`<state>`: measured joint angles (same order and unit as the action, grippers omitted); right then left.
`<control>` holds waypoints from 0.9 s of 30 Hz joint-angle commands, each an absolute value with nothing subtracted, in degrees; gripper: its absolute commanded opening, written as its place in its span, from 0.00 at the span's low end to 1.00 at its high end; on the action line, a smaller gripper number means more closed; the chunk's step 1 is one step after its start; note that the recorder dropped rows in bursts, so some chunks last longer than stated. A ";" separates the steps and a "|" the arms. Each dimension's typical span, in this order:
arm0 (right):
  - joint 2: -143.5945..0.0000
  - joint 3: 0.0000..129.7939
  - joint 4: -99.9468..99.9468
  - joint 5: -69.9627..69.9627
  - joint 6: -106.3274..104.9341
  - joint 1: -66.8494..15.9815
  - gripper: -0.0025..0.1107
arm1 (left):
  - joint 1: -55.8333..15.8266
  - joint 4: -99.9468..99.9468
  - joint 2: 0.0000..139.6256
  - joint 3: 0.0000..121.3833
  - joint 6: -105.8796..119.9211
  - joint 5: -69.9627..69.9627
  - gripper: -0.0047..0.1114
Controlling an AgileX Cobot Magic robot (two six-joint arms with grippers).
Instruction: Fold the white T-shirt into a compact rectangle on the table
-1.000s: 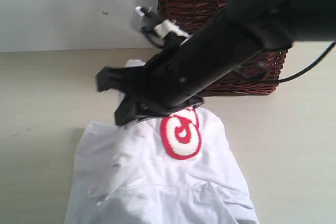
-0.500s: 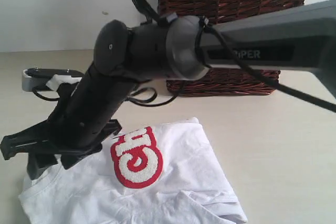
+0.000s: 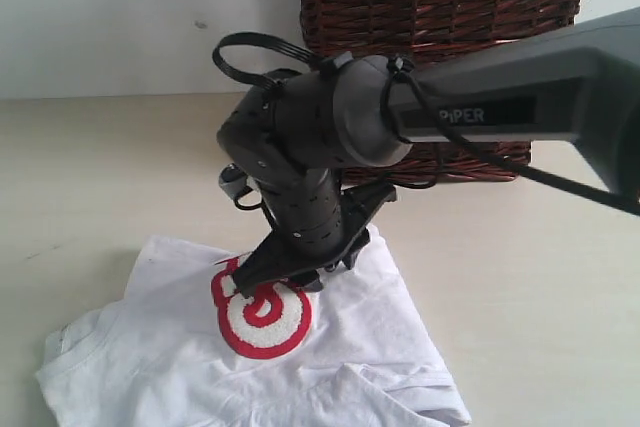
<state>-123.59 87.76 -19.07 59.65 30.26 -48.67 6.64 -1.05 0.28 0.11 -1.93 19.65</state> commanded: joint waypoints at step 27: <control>-120.79 87.77 4.08 44.56 6.53 -47.30 0.47 | 6.68 -1.10 0.00 0.00 -1.67 19.17 0.04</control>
